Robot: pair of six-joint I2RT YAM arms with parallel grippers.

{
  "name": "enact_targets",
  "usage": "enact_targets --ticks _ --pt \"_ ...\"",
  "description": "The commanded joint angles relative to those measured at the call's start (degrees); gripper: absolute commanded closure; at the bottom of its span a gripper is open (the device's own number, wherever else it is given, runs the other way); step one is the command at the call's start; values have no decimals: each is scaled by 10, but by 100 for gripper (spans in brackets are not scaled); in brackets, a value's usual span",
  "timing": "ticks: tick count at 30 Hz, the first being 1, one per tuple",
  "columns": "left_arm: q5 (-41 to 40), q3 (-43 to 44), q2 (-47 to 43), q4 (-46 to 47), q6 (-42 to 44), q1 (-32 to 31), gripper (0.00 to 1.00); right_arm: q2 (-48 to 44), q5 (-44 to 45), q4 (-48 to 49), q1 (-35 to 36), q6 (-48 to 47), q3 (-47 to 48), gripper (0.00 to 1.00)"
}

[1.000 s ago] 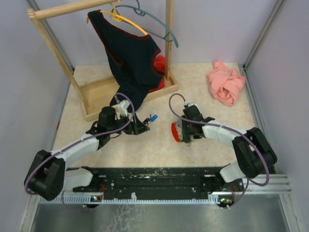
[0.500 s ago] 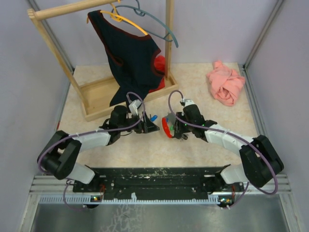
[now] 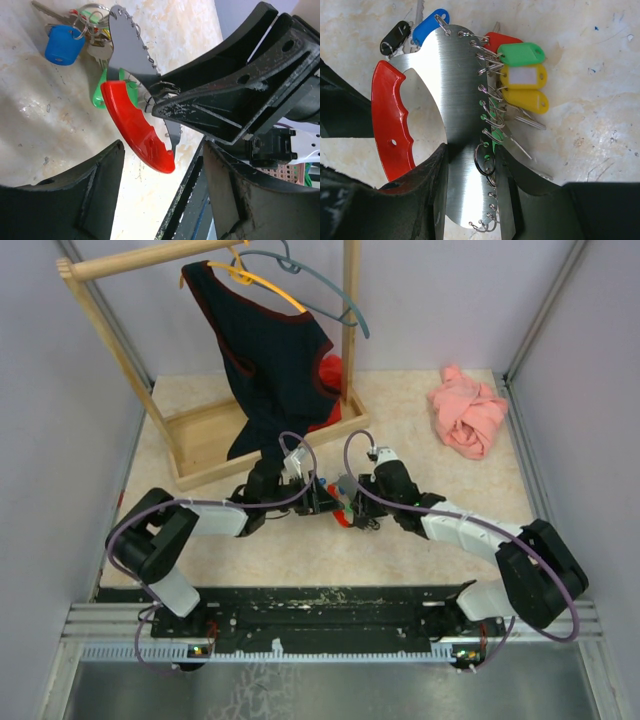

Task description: Put the keys on the keyring

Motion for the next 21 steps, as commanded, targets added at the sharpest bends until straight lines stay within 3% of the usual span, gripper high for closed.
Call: enact_targets --ticks 1,7,13,21 --pt "-18 12 10 32 -9 -4 34 -26 6 62 13 13 -1 74" --pt "-32 15 -4 10 22 -4 65 -31 0 84 21 17 -10 74" --pt "-56 44 -50 -94 109 -4 97 -47 -22 101 21 12 -19 70" --pt "-113 136 -134 -345 279 -4 99 -95 -23 114 21 -36 -36 55"
